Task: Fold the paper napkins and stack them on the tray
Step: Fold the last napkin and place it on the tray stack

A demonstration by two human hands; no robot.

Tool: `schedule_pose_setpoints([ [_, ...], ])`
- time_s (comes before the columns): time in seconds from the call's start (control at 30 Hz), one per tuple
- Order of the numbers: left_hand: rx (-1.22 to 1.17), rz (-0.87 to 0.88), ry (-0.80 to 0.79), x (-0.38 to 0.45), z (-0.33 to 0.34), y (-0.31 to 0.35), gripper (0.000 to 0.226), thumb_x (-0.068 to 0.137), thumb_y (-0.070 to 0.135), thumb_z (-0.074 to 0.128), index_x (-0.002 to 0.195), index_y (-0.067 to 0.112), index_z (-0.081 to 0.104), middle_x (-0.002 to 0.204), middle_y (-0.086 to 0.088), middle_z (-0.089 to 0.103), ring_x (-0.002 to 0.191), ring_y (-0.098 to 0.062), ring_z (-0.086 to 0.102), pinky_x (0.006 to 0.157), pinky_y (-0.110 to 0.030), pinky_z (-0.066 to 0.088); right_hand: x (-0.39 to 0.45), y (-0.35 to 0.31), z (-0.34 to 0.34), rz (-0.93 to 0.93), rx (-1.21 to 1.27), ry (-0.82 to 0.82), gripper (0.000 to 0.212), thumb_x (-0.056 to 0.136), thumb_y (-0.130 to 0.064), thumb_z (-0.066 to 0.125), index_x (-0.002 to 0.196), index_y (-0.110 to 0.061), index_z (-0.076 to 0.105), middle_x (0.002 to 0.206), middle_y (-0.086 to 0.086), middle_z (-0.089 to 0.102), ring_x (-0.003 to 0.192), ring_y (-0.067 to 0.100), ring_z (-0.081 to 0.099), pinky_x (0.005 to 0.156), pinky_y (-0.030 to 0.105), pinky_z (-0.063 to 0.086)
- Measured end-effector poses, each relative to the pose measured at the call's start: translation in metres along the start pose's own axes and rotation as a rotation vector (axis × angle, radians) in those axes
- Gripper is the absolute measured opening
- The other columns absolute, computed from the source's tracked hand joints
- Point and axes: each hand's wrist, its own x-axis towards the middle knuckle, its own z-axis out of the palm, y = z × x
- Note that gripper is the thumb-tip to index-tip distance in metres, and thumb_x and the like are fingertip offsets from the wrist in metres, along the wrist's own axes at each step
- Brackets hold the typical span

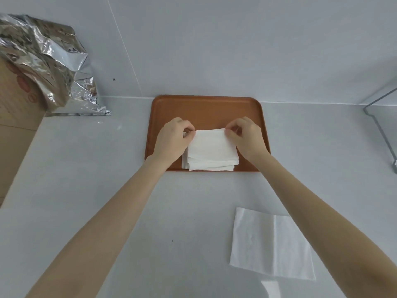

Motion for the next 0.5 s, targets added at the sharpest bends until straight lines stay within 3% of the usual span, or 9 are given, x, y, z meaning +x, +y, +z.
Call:
schedule_pose_setpoints([
  [0.13,0.04,0.007,0.043,-0.008,-0.006,0.01,0.018,0.083,0.019,0.058,0.099,0.011,0.061,0.1,-0.01,0.06,0.072,-0.02,0.055,0.072,-0.043,0.054,-0.011,-0.01,-0.01,-0.083,-0.071,0.028,0.007,0.083,-0.011,0.058,0.088,-0.011,0.063,0.092,0.002,0.055,0.073,0.016,0.051,0.072,0.039,0.05],
  [0.27,-0.007,0.084,0.085,-0.039,-0.015,0.036,0.014,0.08,0.018,0.062,0.094,0.014,0.063,0.096,-0.005,0.061,0.069,-0.014,0.048,0.067,-0.034,0.049,-0.038,-0.021,-0.032,-0.169,-0.096,-0.049,0.005,0.081,-0.009,0.061,0.084,-0.011,0.065,0.088,0.008,0.061,0.068,0.017,0.052,0.068,0.033,0.047],
  [0.4,-0.088,0.141,-0.056,-0.085,-0.016,0.064,0.008,0.077,0.016,0.065,0.085,0.015,0.066,0.089,-0.007,0.065,0.071,-0.018,0.055,0.069,-0.037,0.051,-0.077,-0.027,-0.051,-0.136,-0.105,-0.303,0.008,0.082,-0.01,0.061,0.082,-0.012,0.068,0.077,0.002,0.062,0.063,0.012,0.052,0.065,0.025,0.044],
  [0.5,-0.126,0.151,-0.179,-0.117,-0.009,0.075,0.006,0.078,0.018,0.064,0.083,0.017,0.067,0.088,-0.005,0.067,0.073,-0.02,0.059,0.072,-0.04,0.052,-0.102,-0.022,-0.053,-0.16,-0.178,-0.407,0.008,0.082,-0.014,0.061,0.084,-0.015,0.069,0.081,0.005,0.068,0.068,0.016,0.056,0.068,0.031,0.048],
])
